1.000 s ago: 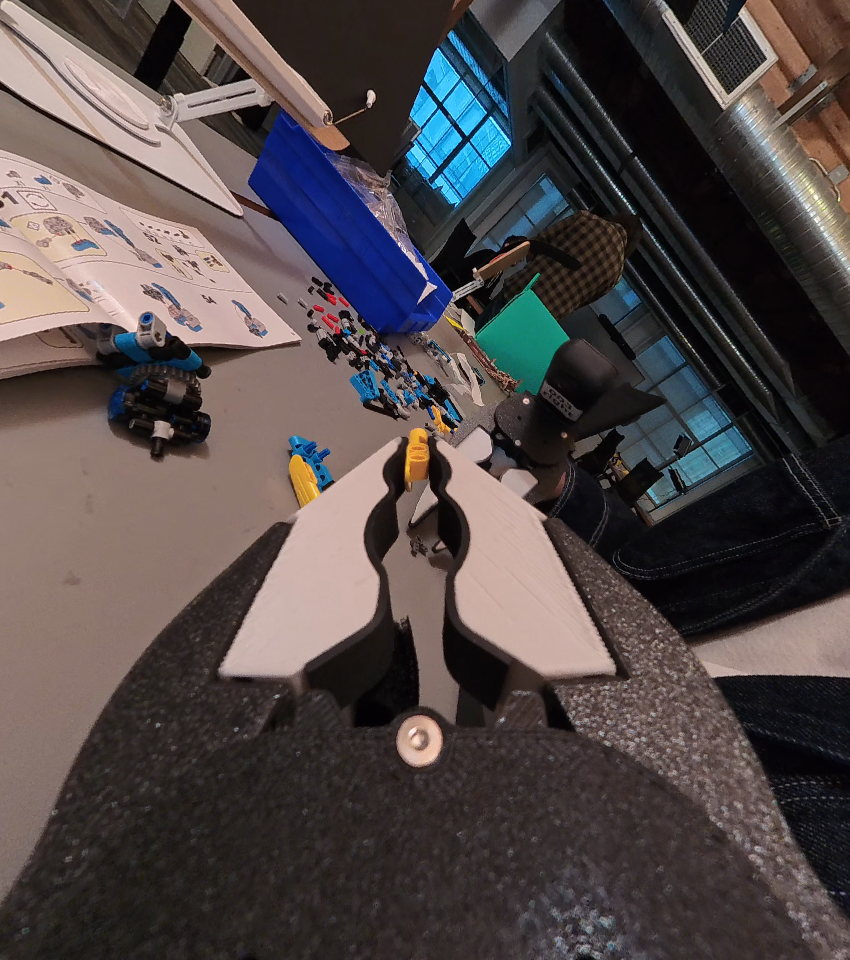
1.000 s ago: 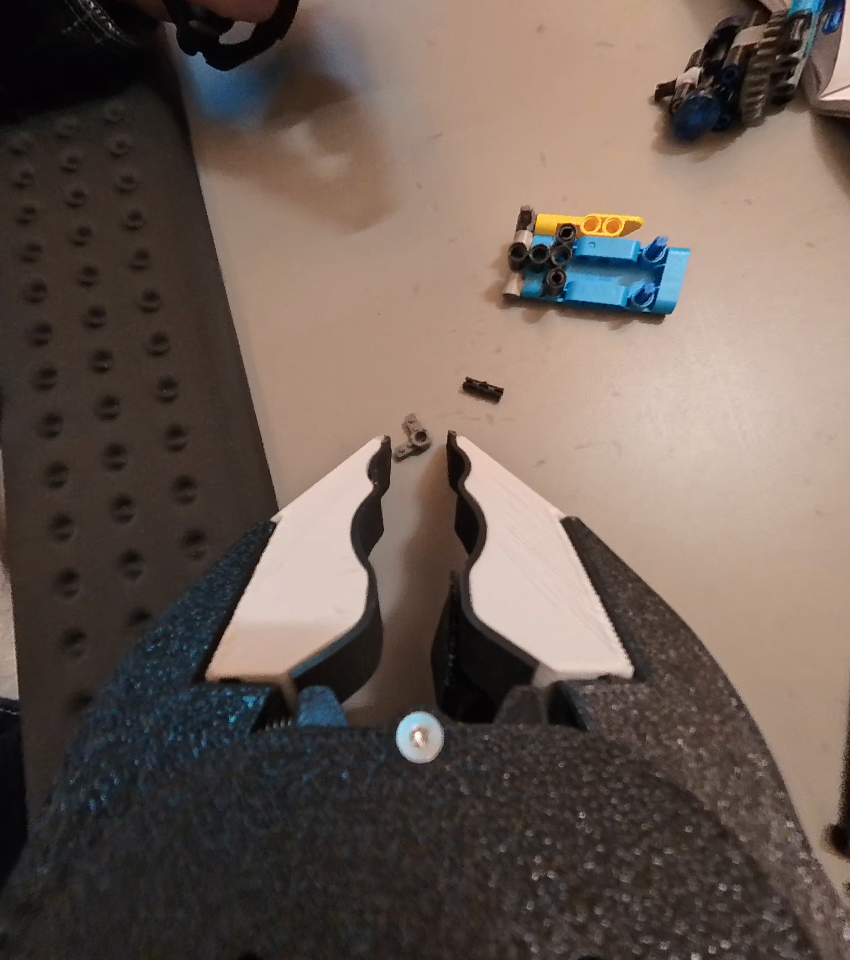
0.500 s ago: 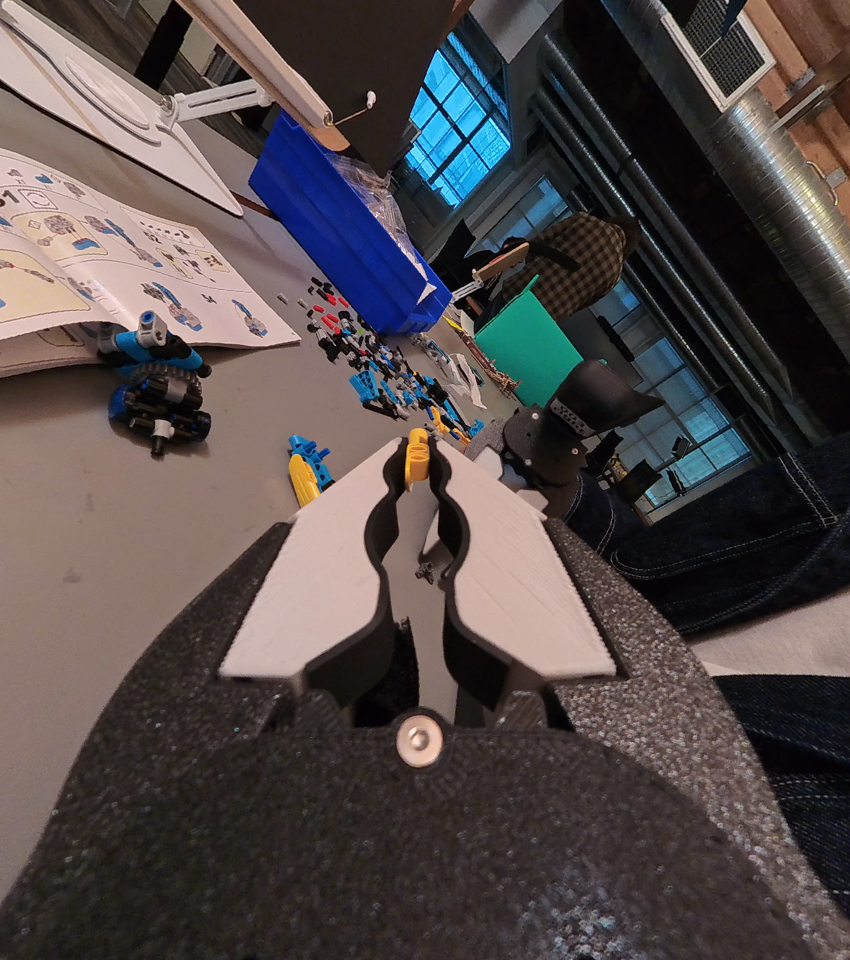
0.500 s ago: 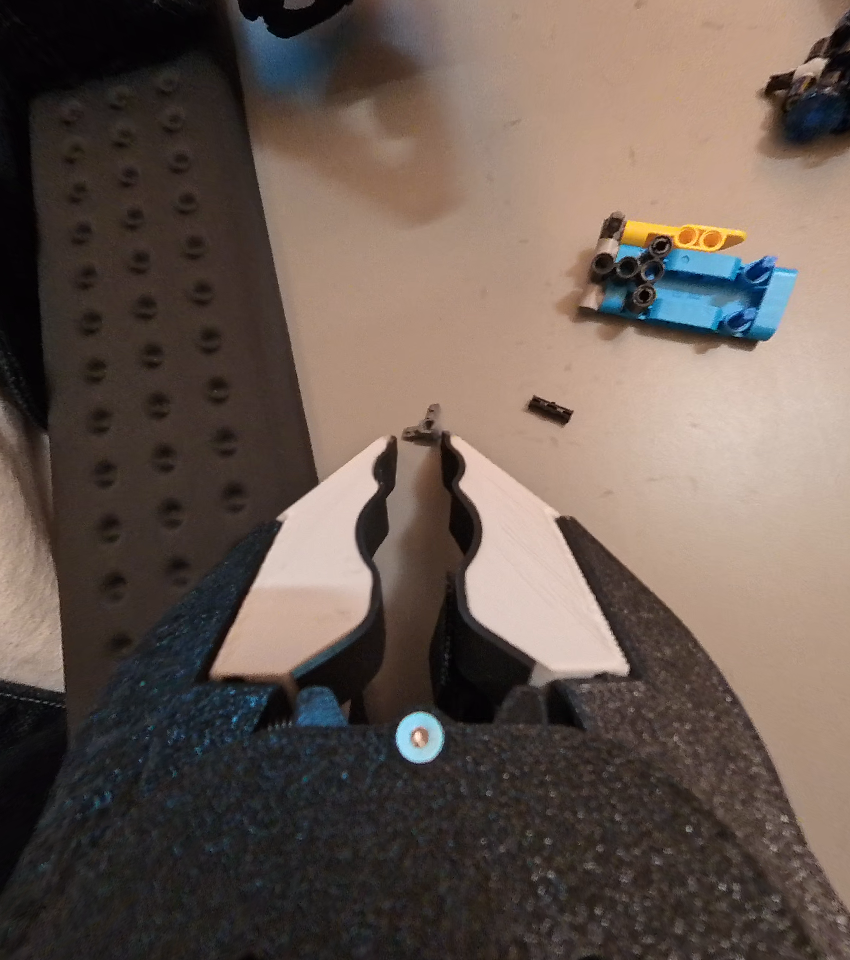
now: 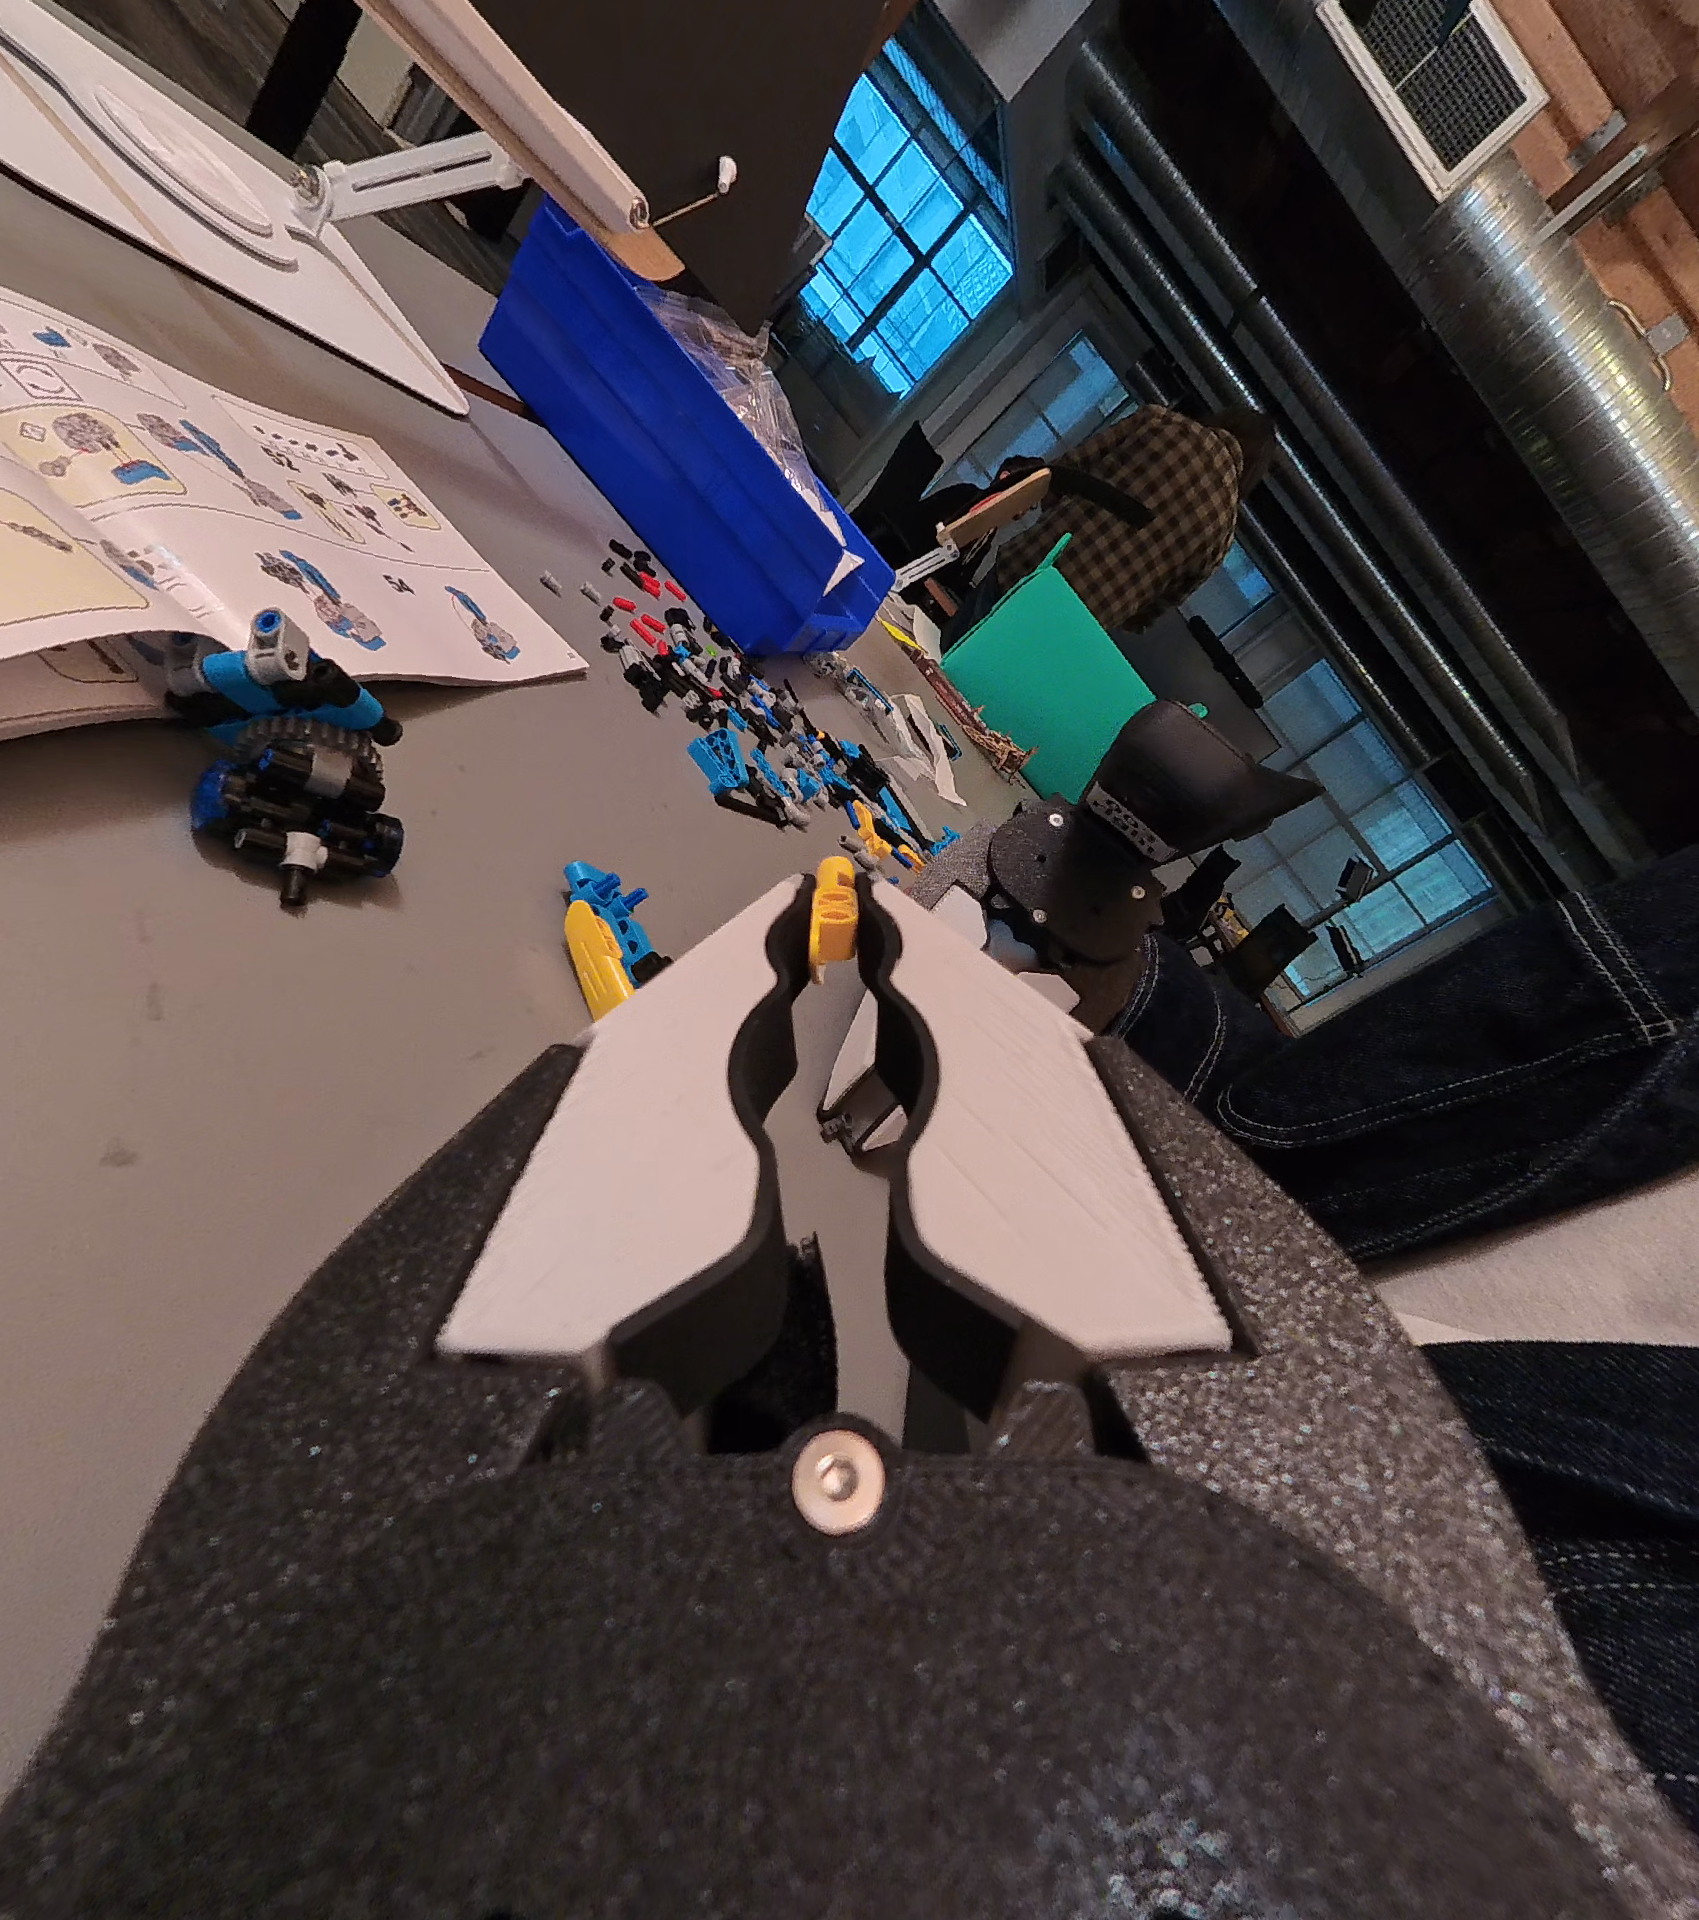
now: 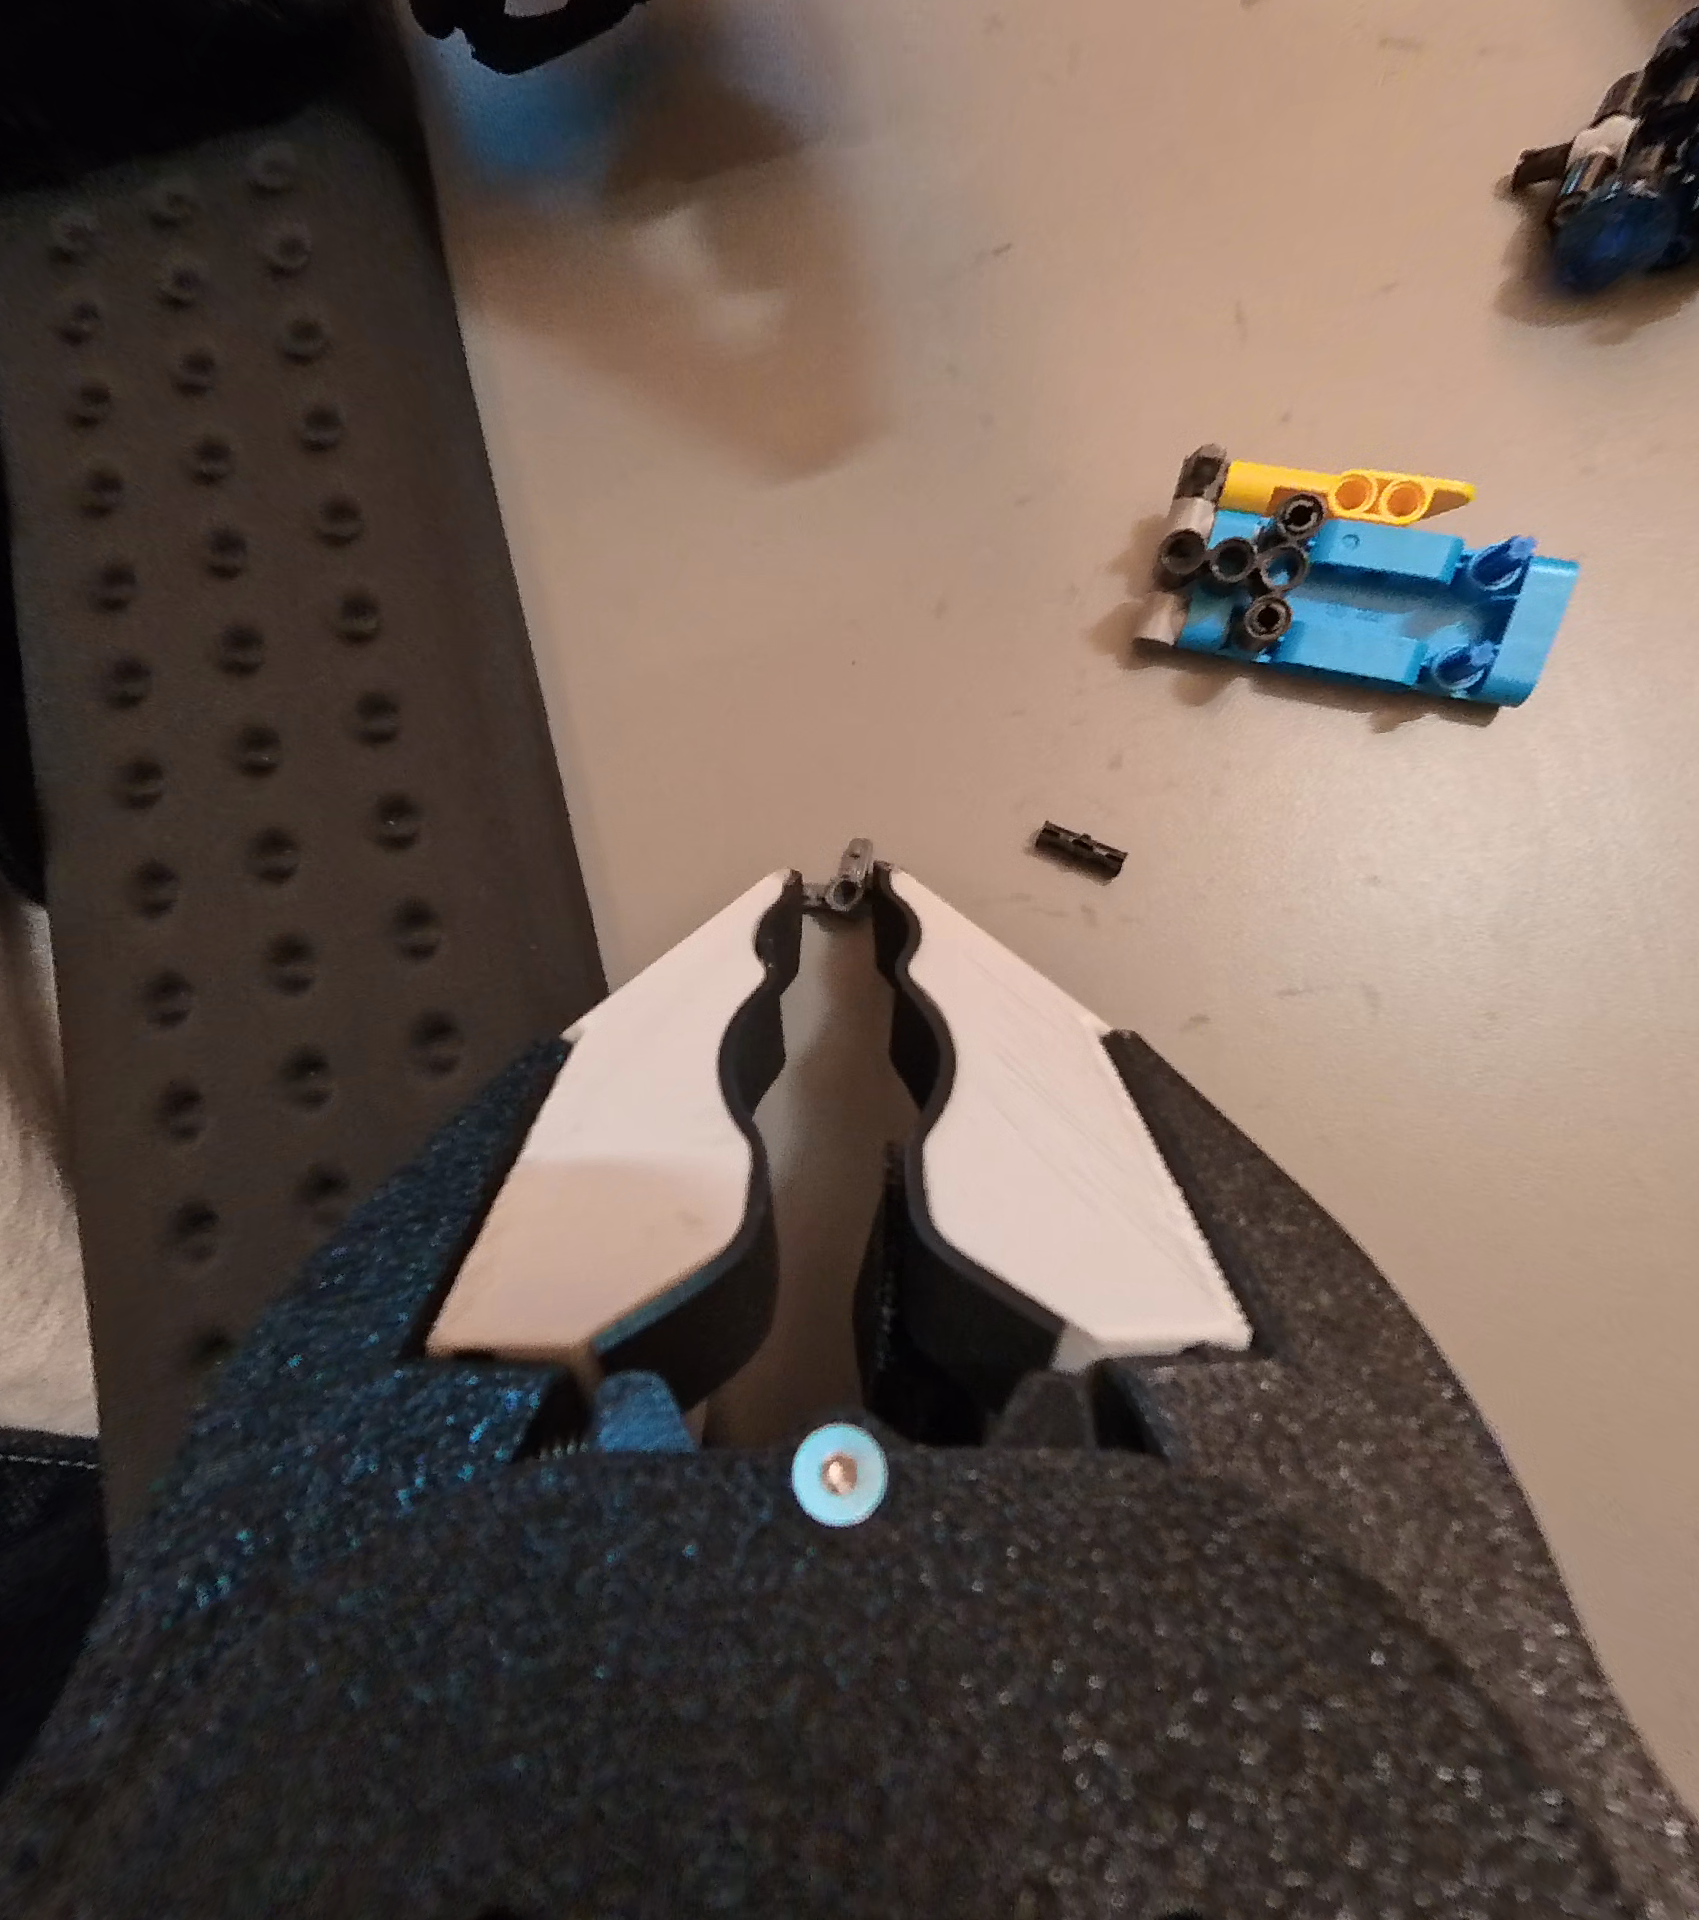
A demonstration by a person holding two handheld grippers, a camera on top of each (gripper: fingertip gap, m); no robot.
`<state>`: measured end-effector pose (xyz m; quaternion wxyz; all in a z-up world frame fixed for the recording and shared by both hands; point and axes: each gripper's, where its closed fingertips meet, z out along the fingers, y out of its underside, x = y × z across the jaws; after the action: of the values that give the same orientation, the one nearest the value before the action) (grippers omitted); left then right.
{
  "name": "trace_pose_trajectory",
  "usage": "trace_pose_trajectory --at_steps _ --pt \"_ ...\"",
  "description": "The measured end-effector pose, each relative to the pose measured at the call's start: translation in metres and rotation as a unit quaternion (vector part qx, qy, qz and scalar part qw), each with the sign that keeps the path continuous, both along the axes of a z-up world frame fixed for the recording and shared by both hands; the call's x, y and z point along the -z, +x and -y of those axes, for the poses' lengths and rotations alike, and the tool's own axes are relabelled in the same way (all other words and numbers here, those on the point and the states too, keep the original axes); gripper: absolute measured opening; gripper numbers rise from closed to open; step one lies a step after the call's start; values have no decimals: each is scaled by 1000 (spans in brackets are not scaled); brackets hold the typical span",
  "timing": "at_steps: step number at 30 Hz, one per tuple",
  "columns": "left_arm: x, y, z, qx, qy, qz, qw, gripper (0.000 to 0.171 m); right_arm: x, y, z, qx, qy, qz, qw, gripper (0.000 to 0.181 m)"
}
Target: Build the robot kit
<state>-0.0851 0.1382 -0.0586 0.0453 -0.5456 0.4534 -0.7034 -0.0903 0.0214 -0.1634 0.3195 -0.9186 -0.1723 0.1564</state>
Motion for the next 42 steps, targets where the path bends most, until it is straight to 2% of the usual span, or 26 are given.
trace_pose_trajectory --at_steps 3,5,8,10,11,12,14,16,18,21,23,24,28,31,36,39,42 --pt "1 0 3 5 4 -3 1000 7 -4 5 -4 20 12 -5 1000 12" --pt "2 1 6 9 4 -5 1000 7 -19 14 -16 58 53 -32 996 12" --pt "6 4 15 21 3 -14 1000 7 -56 25 -36 109 141 -98 979 12" --pt "7 6 24 34 -4 -19 999 7 -89 16 -46 96 233 -130 959 12" --pt "9 8 28 41 -1 -26 999 7 -93 12 -50 85 256 -107 957 11" --pt "14 9 32 45 10 -36 998 7 -84 13 -53 84 250 -56 963 12" --pt "24 12 27 22 46 -50 997 7 -53 18 -52 70 189 43 979 12" --pt "28 12 19 3 73 -57 996 7 -35 35 -49 83 159 133 975 12" --pt "30 12 16 -2 81 -60 995 7 -36 58 -44 103 172 234 951 12" --pt "30 11 14 -8 97 -58 994 7 -31 98 -32 106 157 397 898 12" --pt "30 11 15 -7 98 -58 993 7 -22 114 -24 81 139 459 874 12" --pt "30 11 16 -4 97 -58 994 7 -18 118 -21 70 131 469 871 12" --pt "32 10 17 -1 99 -59 993 7 -7 117 -16 41 103 443 890 13" --pt "31 9 17 -1 97 -59 994 7 -5 115 -14 53 87 392 914 13" --pt "30 9 17 2 91 -57 994 7 -3 106 -9 94 48 231 967 14" --pt "29 8 18 5 90 -55 994 7 -1 100 -5 116 31 136 983 16" --pt "29 8 19 6 88 -54 995 7 1 95 -1 133 18 50 990 26"
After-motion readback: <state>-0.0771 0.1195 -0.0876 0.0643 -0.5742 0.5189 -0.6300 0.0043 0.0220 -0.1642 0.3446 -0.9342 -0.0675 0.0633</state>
